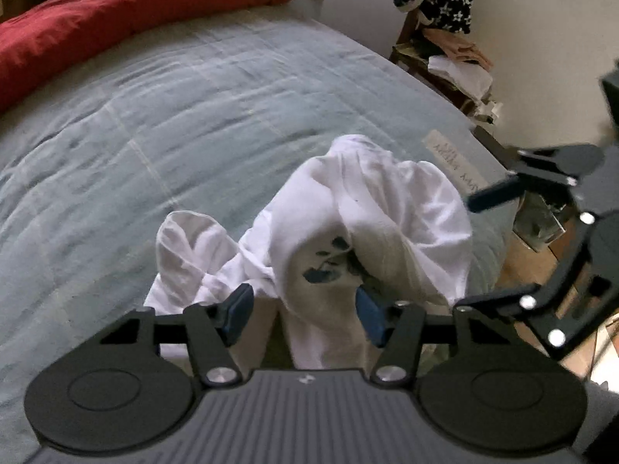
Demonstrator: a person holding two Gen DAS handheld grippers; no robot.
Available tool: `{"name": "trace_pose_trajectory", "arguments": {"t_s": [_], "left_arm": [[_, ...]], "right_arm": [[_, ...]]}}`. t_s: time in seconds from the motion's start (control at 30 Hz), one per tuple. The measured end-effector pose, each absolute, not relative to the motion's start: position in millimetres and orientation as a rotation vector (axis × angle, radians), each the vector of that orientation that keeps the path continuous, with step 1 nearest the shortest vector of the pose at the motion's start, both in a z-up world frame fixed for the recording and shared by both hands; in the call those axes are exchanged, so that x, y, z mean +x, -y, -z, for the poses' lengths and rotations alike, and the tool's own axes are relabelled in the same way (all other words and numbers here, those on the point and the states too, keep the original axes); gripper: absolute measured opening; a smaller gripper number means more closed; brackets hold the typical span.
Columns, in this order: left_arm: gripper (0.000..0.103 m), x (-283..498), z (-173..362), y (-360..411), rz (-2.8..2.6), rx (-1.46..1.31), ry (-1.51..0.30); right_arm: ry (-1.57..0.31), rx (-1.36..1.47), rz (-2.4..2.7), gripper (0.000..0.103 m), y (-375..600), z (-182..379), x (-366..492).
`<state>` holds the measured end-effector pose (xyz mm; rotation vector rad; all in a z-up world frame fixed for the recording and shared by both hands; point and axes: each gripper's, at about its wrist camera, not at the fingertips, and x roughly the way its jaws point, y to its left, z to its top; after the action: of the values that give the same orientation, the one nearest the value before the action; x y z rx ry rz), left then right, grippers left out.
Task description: Fold clothes
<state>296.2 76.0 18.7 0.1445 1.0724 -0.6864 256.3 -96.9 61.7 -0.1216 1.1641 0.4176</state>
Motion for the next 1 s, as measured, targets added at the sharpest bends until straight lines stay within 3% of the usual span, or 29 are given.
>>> {"name": "trace_pose_trajectory", "arguments": {"t_s": [0.27,0.33,0.4,0.5,0.6,1.0], "left_arm": [[0.056,309.3,-22.2,-61.3,0.678,0.187,-1.103],[0.043,314.4,-21.6,-53.2,0.663,0.188,-1.121],[0.042,318.5,-19.9,-44.8,0.658,0.189,-1.131],[0.018,323.6,-14.8,-30.0,0.65,0.219,-1.166],[0.012,324.0,-16.5,-22.8,0.624,0.257,-1.172],[0.007,333.3,-40.9,-42.2,0.448,0.262,-1.124]], "right_arm": [[-1.207,-0.048,-0.416,0.103,84.3,-61.7,258.4],[-1.203,-0.074,-0.457,0.103,82.4,-63.2,260.1],[-1.201,-0.078,-0.485,0.103,84.7,-63.1,263.0],[-1.222,-0.058,-0.509,0.103,92.7,-59.0,270.2],[-1.236,-0.042,-0.545,0.103,103.5,-56.3,274.1],[-1.239,-0.042,-0.581,0.103,119.1,-47.7,296.4]]}}
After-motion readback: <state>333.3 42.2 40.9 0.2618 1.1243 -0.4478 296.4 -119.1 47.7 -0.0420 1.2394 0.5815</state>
